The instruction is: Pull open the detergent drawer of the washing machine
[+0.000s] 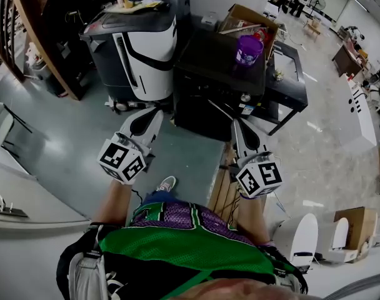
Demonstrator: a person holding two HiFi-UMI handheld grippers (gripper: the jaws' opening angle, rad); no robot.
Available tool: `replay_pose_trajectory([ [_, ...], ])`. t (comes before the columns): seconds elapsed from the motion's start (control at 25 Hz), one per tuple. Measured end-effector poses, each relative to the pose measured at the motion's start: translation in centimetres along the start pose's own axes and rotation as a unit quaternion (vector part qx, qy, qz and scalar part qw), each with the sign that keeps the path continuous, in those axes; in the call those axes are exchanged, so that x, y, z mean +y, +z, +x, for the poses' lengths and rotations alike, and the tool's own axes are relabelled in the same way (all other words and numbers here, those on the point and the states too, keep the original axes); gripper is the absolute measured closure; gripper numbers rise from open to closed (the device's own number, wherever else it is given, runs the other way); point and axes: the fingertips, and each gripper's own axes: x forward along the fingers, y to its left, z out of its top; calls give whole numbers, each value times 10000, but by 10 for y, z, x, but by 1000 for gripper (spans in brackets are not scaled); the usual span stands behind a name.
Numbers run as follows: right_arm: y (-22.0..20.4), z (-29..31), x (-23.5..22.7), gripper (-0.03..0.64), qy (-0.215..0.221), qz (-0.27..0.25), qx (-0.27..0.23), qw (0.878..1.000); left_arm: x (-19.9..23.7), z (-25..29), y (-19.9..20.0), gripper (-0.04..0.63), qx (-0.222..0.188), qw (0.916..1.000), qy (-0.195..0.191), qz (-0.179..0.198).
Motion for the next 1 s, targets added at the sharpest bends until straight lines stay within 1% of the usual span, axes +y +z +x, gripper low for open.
replay_pose_trajectory([
  [0.28, -1, 43, 0, 618, 56, -23, 0, 10000, 43, 4, 3, 580, 18, 9998, 174, -3],
  [0.48, -4, 89, 4, 618, 33, -21, 39, 10000, 89, 16, 3, 580, 16, 9998, 205, 20],
  [0.72, -4, 151, 8, 618, -15, -164, 24, 9999, 148, 39, 4, 580, 23, 10000, 86, 27],
  [0.88, -8, 188, 10, 618, -132, -211, 18, 9997, 184, 54, 5, 579, 57, 9999, -49, 111],
  [1.0, -9, 210, 11, 618, -271, -200, 21, 9994, 208, 66, 7, 580, 48, 9998, -185, 60],
])
